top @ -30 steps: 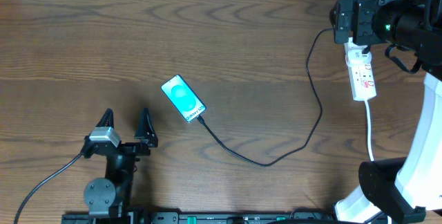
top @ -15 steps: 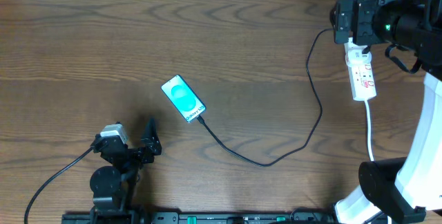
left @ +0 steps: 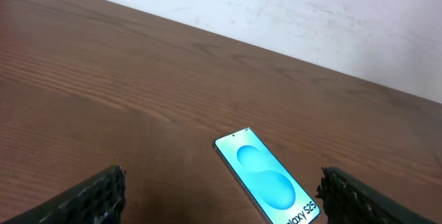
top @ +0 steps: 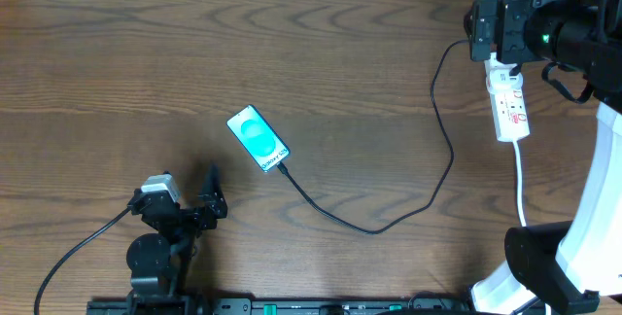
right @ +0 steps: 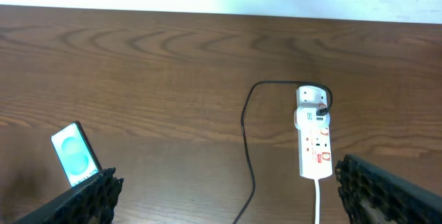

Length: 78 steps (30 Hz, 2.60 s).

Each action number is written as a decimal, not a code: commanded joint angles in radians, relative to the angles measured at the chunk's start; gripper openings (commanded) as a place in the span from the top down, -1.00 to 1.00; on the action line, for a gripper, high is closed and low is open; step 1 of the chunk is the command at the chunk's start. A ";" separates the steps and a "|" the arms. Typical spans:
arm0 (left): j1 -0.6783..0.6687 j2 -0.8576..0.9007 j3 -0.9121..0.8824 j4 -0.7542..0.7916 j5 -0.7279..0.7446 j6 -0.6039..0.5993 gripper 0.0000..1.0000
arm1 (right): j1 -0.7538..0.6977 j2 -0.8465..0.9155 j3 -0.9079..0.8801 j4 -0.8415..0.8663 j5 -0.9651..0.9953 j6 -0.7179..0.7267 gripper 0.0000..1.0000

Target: Plug charger to phone and switch on socket

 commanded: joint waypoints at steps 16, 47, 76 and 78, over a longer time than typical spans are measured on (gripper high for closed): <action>0.004 -0.006 -0.015 -0.027 0.005 0.013 -0.79 | 0.006 0.000 -0.001 -0.001 0.009 0.001 -0.99; 0.004 -0.006 -0.015 -0.027 0.005 0.013 -0.80 | 0.000 -1.153 -2.288 2.183 -0.008 -0.014 -0.99; 0.004 -0.006 -0.015 -0.027 0.005 0.013 -0.80 | -0.051 -1.648 -2.695 1.617 0.002 -0.002 -0.99; 0.004 -0.006 -0.015 -0.027 0.005 0.013 -0.79 | -0.052 -1.648 -2.695 1.618 0.002 -0.002 -0.99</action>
